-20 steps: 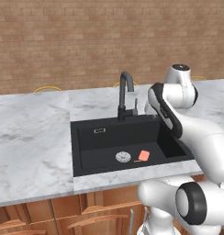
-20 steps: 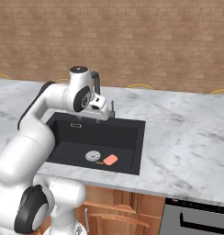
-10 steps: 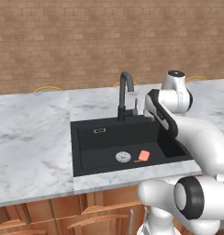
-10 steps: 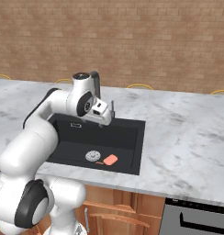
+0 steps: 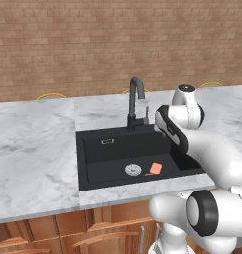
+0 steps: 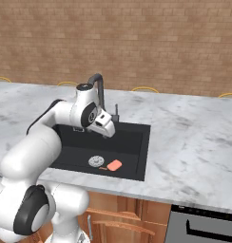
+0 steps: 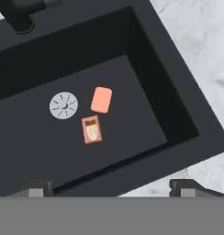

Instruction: Pick up the bar soap and bar soap from the sink, and place them back in the cabinet, and close the cabinet door.

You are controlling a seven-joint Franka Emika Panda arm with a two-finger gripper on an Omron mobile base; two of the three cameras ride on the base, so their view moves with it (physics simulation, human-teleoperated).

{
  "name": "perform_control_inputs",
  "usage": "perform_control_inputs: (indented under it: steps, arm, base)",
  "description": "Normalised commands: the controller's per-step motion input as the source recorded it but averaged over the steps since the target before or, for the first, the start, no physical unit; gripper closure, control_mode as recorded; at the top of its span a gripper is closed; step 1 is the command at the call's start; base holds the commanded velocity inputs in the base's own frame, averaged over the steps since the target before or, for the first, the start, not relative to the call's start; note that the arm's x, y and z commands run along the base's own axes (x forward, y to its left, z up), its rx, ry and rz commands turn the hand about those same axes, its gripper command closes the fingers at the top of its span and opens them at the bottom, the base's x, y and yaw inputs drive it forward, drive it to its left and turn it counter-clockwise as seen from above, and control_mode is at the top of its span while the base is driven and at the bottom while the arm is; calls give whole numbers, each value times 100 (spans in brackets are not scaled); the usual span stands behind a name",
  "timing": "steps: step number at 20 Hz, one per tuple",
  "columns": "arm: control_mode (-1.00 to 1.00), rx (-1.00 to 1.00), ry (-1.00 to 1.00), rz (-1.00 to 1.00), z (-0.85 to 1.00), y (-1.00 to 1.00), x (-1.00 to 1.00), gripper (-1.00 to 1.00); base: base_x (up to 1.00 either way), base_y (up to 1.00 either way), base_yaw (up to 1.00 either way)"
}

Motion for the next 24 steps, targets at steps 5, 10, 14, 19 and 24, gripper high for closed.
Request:
perform_control_inputs:
  steps: [5, 10, 14, 19, 24]
  arm:
    - [-100, 1, -1, -7, -23, -2, 7, -100]
    - [-100, 4, 0, -6, -19, 0, 17, -100]
    - [-100, 2, 0, -7, -17, 0, 26, -100]
    - [-100, 2, 0, -4, -20, 0, 19, -100]
    - [-100, 0, -1, -2, -28, -1, 15, -100]
  base:
    - [0, 0, 0]
    - [0, 0, 0]
    - [0, 0, 0]
    - [0, 0, 0]
    - [0, 0, 0]
